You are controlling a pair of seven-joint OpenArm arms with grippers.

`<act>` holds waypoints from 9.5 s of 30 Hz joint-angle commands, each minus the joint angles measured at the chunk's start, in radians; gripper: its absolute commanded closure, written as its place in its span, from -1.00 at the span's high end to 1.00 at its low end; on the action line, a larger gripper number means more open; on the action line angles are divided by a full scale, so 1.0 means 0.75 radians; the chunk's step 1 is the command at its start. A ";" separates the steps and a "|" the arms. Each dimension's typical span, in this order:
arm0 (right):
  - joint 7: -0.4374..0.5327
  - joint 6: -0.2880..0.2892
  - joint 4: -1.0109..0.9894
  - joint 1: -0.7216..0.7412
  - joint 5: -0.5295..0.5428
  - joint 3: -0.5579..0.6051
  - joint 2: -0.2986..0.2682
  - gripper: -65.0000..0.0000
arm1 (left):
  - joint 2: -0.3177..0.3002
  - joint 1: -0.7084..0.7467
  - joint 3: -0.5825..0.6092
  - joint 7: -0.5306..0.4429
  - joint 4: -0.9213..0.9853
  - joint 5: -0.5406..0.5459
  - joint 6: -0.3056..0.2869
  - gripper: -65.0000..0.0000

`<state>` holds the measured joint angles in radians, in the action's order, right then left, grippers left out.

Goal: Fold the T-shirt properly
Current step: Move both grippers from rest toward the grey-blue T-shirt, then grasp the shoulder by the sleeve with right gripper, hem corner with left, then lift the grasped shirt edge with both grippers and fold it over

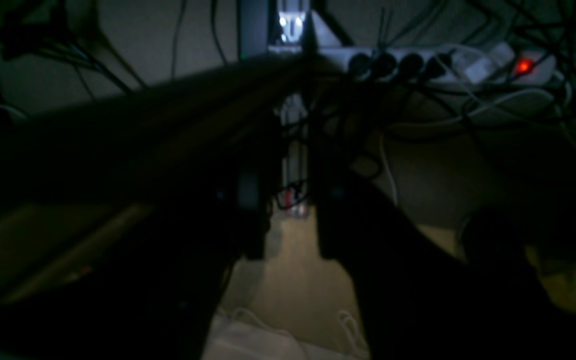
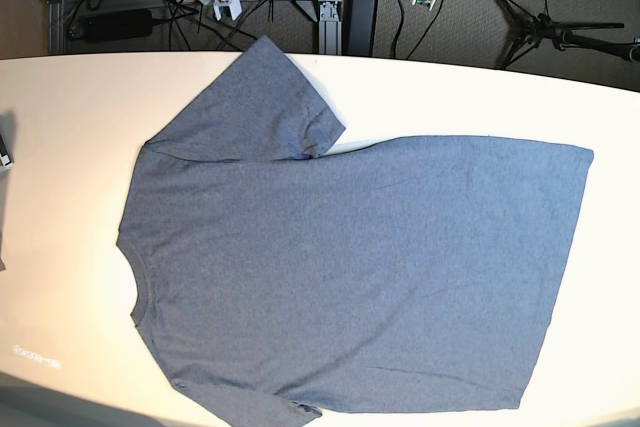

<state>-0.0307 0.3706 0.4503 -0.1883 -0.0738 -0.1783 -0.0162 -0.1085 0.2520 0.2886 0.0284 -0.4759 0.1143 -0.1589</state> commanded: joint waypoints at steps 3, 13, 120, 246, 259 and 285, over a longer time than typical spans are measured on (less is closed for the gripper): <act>0.011 0.041 0.112 -0.069 0.008 -0.004 -0.008 -0.46 | -0.017 0.004 -0.003 -0.009 -0.045 0.002 -0.023 -0.72; -0.046 0.050 0.462 -0.264 0.108 0.018 -0.044 -0.47 | -0.183 0.072 -0.003 -0.003 -0.330 0.105 -0.048 -0.72; -0.264 0.154 1.638 0.236 -0.305 1.236 -1.104 0.18 | -1.101 0.455 -0.382 0.006 -1.589 -0.424 -0.027 -0.21; -0.701 0.235 1.909 0.366 0.403 0.987 -1.141 -1.00 | -1.273 -0.097 -0.021 -0.210 -1.410 -0.411 -0.343 -1.00; -0.693 0.271 1.718 0.602 0.499 0.993 -1.042 -1.00 | -1.247 -0.305 -0.020 -0.152 -1.328 -0.211 -0.399 -1.00; -0.734 0.291 1.297 0.994 0.547 1.074 -0.750 -1.00 | -1.011 -0.597 -0.017 -0.144 -0.873 -0.250 -0.434 -1.00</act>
<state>-0.5953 0.5537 1.4113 0.5278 0.3317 0.6373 -0.5690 -0.8410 -0.1726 0.2886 -0.0608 -1.1213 -0.0792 -0.4808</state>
